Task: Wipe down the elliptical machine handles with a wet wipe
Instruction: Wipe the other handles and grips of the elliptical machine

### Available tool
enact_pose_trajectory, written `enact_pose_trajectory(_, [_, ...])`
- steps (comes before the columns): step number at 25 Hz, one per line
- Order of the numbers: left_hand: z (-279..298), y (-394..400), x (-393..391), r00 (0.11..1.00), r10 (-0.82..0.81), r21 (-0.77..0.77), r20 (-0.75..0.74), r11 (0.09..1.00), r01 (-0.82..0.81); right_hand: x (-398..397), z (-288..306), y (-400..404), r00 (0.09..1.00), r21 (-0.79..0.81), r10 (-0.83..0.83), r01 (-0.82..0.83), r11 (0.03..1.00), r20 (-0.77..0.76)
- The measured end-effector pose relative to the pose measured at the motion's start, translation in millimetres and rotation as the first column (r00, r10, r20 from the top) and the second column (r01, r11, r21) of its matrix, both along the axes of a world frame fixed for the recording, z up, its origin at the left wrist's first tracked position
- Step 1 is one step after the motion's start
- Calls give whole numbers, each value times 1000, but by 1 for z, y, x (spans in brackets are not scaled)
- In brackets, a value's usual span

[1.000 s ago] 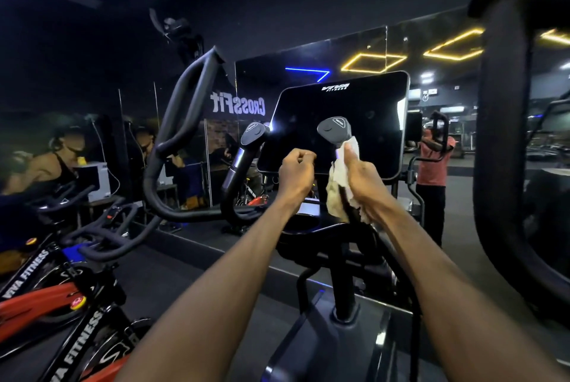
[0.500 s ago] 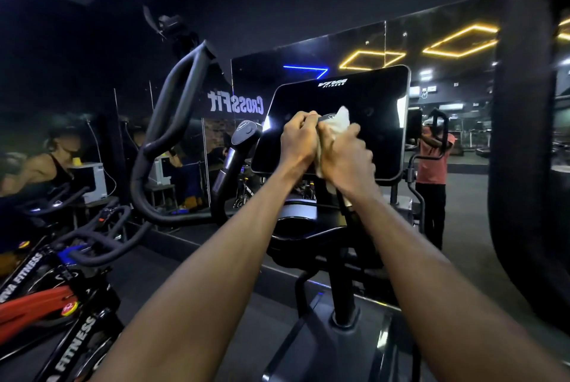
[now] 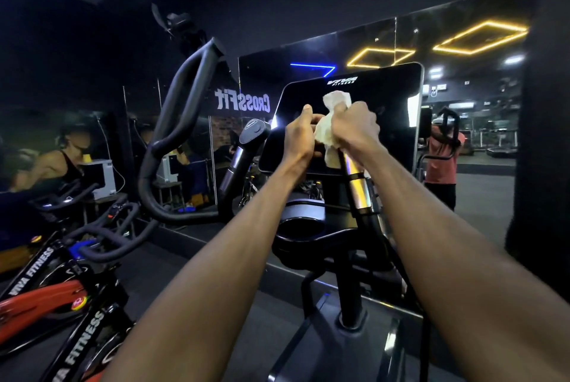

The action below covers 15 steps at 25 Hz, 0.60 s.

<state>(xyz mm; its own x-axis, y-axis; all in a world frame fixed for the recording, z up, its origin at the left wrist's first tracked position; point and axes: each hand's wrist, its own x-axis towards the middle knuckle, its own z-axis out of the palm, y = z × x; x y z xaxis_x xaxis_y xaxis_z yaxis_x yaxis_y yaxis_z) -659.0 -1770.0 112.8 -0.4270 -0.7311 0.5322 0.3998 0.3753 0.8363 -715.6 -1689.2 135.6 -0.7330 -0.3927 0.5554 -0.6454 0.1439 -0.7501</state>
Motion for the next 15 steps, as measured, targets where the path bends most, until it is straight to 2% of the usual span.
enact_pose_trajectory(1, [-1,1,0,1000,2,0,-13,1000,-2,0,3,-3,998,42,-40,42,998,-53])
enact_pose_trajectory(2, [-2,-1,0,999,-2,8,-34,1000,3,1,-2,-6,974,72,-116,132,989,-197])
enact_pose_trajectory(4, [-3,-1,3,998,-10,37,-69,999,13,10,-17,-10,826,67,-225,301,951,-516])
enact_pose_trajectory(5, [-2,-1,5,998,-11,42,-66,999,14,12,-19,-11,773,67,-223,324,944,-594])
enact_pose_trajectory(8, [-2,-1,8,1000,-5,43,-17,999,5,10,3,-15,797,179,-157,315,932,-584])
enact_pose_trajectory(11, [-5,-4,12,1000,-15,54,0,998,15,9,0,-16,664,223,-132,422,879,-736])
enact_pose_trajectory(12, [-5,-8,12,1000,-12,54,1,998,12,8,0,-17,670,239,-117,415,878,-733])
enact_pose_trajectory(15, [-8,-16,19,998,50,50,44,997,-52,6,21,-20,824,336,-65,300,893,-562])
